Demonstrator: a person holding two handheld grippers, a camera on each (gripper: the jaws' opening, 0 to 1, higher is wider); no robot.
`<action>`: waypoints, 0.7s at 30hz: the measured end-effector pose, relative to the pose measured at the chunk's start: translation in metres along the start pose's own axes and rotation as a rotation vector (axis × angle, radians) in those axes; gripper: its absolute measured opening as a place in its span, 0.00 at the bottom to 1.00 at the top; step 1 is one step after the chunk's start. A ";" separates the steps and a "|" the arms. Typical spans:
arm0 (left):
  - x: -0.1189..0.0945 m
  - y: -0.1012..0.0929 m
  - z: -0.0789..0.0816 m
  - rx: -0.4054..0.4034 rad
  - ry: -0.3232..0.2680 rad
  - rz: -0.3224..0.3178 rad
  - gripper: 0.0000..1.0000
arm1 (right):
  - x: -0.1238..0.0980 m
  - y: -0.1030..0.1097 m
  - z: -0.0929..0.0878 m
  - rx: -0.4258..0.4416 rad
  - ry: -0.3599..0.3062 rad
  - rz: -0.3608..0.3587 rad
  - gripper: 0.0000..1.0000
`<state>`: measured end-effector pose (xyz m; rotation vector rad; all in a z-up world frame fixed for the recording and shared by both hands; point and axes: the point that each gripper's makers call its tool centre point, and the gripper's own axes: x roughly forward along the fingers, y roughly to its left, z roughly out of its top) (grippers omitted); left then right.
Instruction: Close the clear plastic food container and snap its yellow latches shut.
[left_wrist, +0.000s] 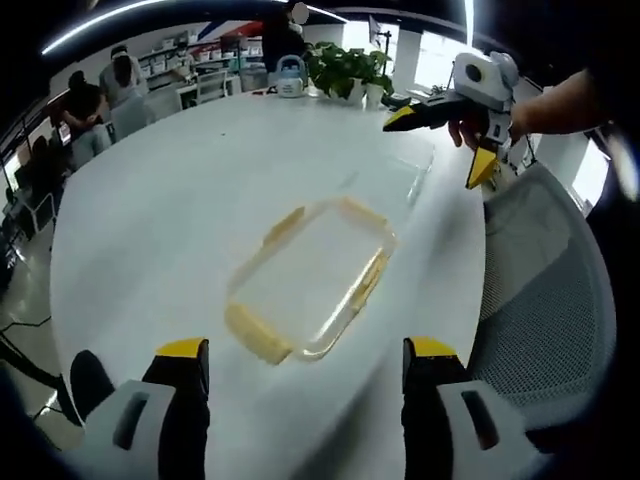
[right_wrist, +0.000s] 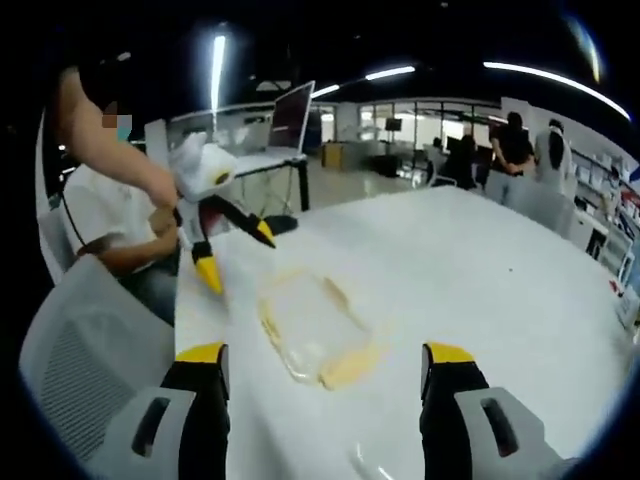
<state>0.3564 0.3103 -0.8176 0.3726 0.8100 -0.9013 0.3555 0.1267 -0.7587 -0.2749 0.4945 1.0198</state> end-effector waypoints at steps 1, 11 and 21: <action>0.000 0.001 0.000 0.004 0.004 0.000 0.79 | 0.001 0.001 0.000 -0.011 0.004 0.007 0.78; 0.005 0.004 -0.004 0.046 0.045 -0.046 0.79 | 0.014 0.004 -0.006 -0.051 0.057 0.057 0.78; 0.011 0.014 -0.011 0.138 0.113 -0.085 0.78 | 0.022 0.003 -0.010 -0.097 0.104 0.084 0.77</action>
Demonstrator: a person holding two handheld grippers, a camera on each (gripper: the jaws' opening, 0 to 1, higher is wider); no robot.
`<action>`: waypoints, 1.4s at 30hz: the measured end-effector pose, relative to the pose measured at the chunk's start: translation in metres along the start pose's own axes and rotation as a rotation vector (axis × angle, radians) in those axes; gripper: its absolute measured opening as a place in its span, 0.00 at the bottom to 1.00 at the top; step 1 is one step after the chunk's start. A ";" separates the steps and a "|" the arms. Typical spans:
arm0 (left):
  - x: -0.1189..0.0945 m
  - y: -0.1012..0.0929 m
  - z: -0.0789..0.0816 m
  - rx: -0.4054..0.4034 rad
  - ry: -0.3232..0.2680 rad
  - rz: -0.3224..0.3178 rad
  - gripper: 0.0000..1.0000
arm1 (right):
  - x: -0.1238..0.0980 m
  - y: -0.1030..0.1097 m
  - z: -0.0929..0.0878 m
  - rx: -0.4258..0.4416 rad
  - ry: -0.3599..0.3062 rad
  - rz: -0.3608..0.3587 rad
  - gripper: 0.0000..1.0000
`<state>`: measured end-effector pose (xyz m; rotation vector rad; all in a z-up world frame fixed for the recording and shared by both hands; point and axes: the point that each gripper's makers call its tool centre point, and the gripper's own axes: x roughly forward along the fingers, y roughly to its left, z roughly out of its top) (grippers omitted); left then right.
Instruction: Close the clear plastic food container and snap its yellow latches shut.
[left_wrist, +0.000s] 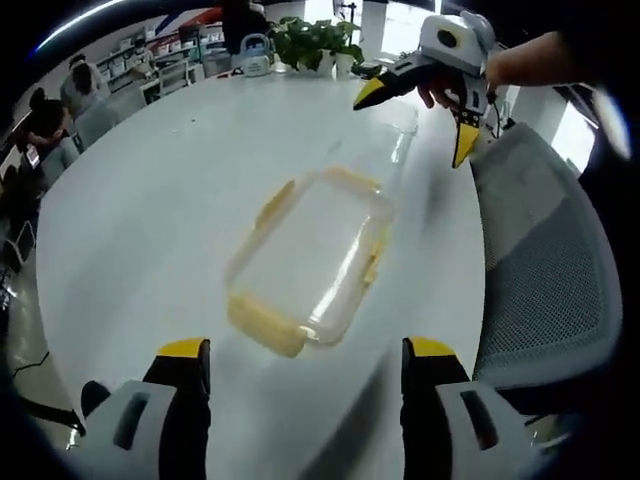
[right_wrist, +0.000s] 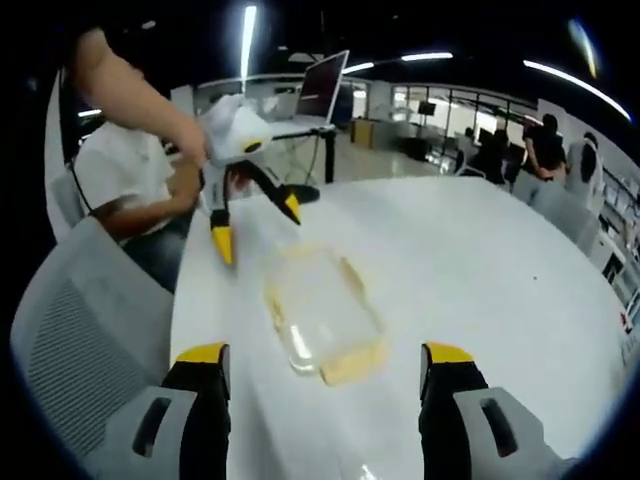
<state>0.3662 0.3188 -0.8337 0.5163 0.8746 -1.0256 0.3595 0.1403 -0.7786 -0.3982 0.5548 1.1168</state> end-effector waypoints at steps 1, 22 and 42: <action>0.000 0.001 0.001 0.001 0.001 -0.005 0.78 | 0.001 0.000 0.000 -0.004 0.006 0.004 0.77; 0.010 0.010 -0.004 0.218 0.097 -0.058 0.74 | 0.017 -0.006 -0.011 -0.076 0.103 0.066 0.73; 0.017 0.014 -0.008 0.374 0.190 -0.107 0.74 | 0.031 -0.002 -0.025 -0.165 0.216 0.145 0.68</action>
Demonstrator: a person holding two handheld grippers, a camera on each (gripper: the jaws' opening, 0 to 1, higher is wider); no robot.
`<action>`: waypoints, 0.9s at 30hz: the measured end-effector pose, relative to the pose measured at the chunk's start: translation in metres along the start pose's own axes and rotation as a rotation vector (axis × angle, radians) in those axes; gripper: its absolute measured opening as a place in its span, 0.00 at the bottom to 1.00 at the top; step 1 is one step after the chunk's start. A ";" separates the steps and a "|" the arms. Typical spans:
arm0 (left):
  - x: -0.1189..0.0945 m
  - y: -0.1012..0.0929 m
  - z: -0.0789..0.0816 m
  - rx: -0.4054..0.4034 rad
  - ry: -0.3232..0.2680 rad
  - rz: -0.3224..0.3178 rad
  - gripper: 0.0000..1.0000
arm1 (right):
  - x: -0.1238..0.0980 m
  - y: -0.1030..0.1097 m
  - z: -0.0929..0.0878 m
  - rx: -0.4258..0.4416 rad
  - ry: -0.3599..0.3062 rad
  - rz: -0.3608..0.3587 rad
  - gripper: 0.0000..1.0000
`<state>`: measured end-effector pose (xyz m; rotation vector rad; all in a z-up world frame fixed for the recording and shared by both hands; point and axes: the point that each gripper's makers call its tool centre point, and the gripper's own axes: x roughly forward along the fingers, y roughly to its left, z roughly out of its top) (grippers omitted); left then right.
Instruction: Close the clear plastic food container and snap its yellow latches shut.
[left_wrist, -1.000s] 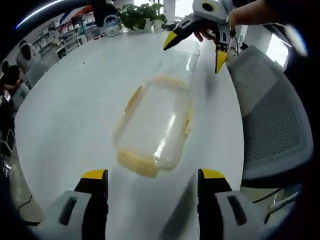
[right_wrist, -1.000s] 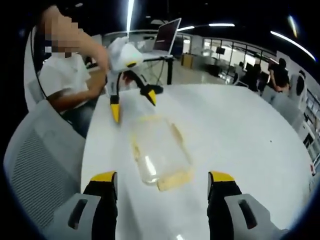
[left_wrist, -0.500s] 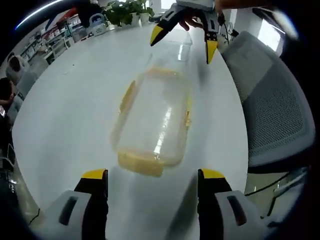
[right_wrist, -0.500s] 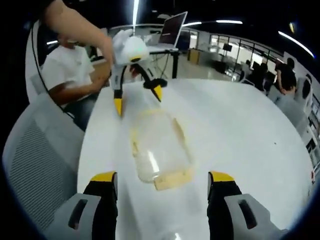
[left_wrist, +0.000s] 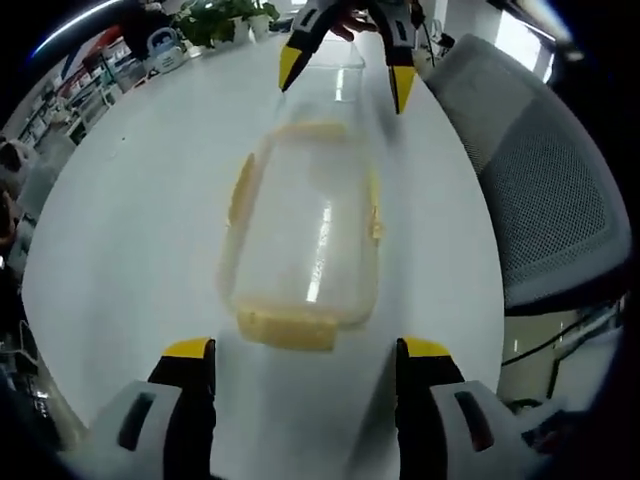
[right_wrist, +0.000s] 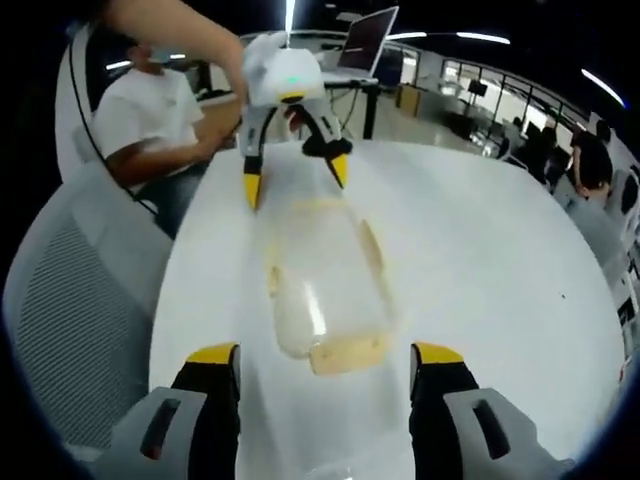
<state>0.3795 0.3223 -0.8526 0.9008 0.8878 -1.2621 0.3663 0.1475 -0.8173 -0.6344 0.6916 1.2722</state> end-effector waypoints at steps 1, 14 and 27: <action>0.001 0.000 0.000 0.010 0.006 -0.003 0.74 | 0.000 0.000 0.000 -0.002 0.003 0.004 0.67; 0.006 0.001 0.001 0.028 0.023 -0.020 0.74 | 0.009 -0.002 -0.005 -0.034 0.073 0.064 0.65; 0.008 -0.002 0.001 0.037 0.037 -0.072 0.70 | 0.017 -0.003 -0.010 -0.031 0.117 0.113 0.63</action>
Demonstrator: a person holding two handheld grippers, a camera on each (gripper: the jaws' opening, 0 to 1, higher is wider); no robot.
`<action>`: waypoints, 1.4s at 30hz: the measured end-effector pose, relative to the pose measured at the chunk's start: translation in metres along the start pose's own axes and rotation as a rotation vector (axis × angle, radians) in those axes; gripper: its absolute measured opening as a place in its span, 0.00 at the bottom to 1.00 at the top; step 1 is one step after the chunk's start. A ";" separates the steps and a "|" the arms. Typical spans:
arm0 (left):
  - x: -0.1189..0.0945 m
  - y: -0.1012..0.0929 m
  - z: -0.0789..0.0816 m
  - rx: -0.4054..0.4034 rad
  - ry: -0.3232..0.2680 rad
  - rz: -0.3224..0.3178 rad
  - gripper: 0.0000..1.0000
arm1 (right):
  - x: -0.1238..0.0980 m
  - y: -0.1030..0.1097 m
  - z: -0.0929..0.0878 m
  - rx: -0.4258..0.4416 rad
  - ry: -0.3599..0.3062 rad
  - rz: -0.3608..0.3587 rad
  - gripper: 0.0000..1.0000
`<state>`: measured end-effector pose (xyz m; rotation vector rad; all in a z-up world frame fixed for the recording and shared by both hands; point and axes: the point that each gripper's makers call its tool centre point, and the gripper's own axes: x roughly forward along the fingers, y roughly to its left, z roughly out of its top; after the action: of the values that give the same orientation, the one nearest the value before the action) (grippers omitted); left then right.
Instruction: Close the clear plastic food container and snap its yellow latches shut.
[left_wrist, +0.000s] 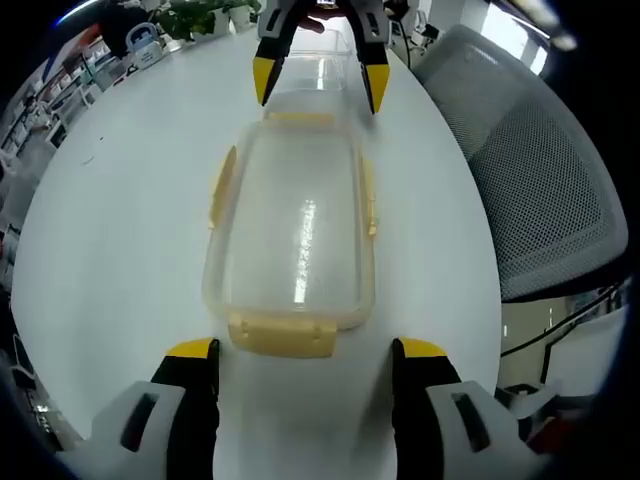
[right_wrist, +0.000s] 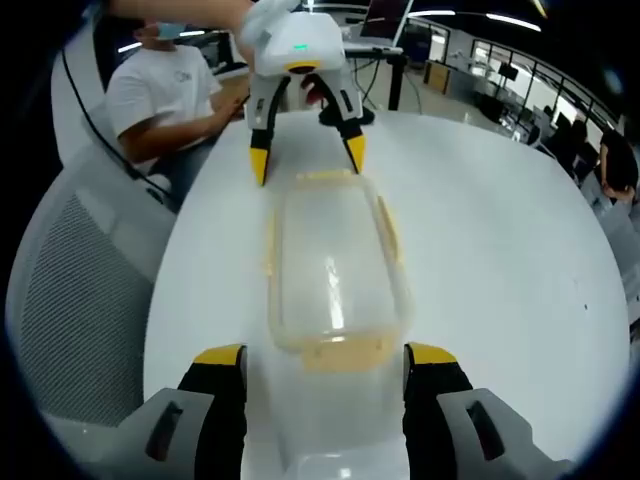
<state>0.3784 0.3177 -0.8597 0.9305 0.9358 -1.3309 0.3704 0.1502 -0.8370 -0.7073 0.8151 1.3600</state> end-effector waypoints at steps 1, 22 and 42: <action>0.000 0.000 0.000 0.001 0.001 -0.001 0.70 | 0.000 0.001 0.000 0.001 0.002 0.007 0.63; 0.000 0.001 0.001 0.039 0.055 -0.014 0.68 | 0.013 -0.001 -0.010 -0.034 0.066 0.039 0.59; 0.001 0.001 0.008 0.041 0.041 -0.015 0.60 | 0.017 -0.008 -0.011 -0.065 0.095 0.006 0.50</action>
<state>0.3798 0.3098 -0.8573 0.9874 0.9516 -1.3530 0.3783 0.1496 -0.8570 -0.8257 0.8519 1.3709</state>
